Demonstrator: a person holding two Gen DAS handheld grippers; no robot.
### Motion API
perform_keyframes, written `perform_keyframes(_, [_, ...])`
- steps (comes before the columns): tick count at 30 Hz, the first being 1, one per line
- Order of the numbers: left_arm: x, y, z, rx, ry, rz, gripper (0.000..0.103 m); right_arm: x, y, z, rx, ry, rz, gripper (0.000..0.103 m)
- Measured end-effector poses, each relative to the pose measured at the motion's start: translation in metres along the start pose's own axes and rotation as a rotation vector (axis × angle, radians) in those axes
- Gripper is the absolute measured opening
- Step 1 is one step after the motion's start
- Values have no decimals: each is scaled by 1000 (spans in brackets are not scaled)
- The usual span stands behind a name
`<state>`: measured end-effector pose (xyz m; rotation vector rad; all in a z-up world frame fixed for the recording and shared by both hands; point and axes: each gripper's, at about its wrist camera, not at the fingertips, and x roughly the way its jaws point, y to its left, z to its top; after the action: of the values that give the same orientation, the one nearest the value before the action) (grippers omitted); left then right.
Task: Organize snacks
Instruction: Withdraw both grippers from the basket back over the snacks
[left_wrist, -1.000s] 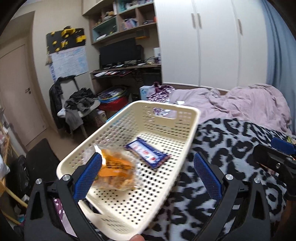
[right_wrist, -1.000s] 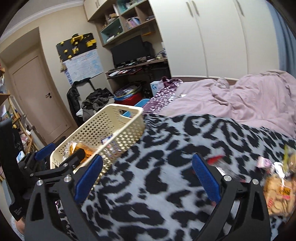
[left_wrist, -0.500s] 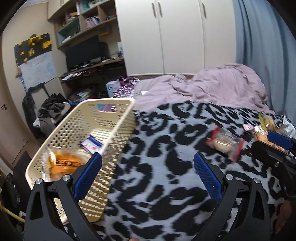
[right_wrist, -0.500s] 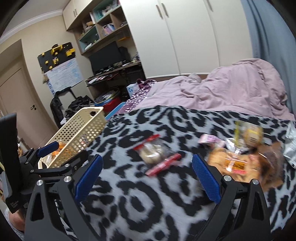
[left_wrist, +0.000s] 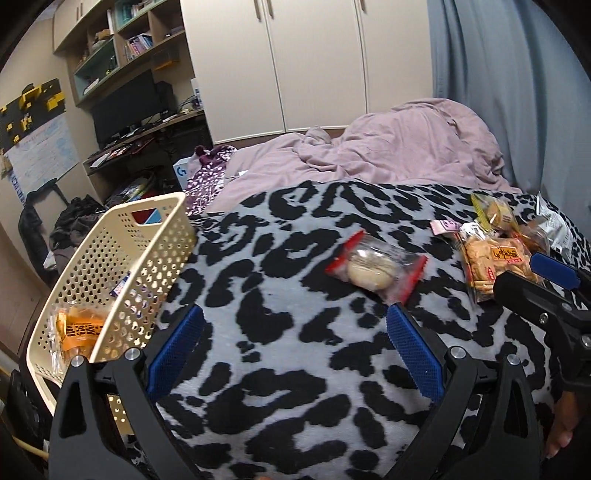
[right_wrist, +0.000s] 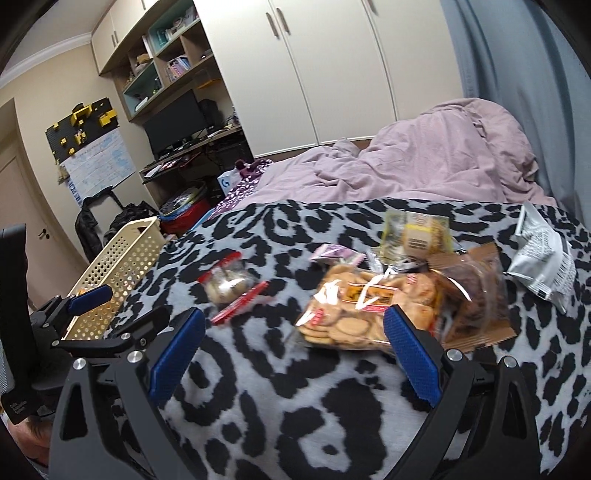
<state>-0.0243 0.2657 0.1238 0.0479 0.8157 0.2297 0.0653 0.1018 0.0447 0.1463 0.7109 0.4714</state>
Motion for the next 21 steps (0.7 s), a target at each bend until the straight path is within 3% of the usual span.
perform_keyframes(21, [15, -33, 0, 53, 36, -47, 101, -22, -37, -5, 47, -51, -102, 96])
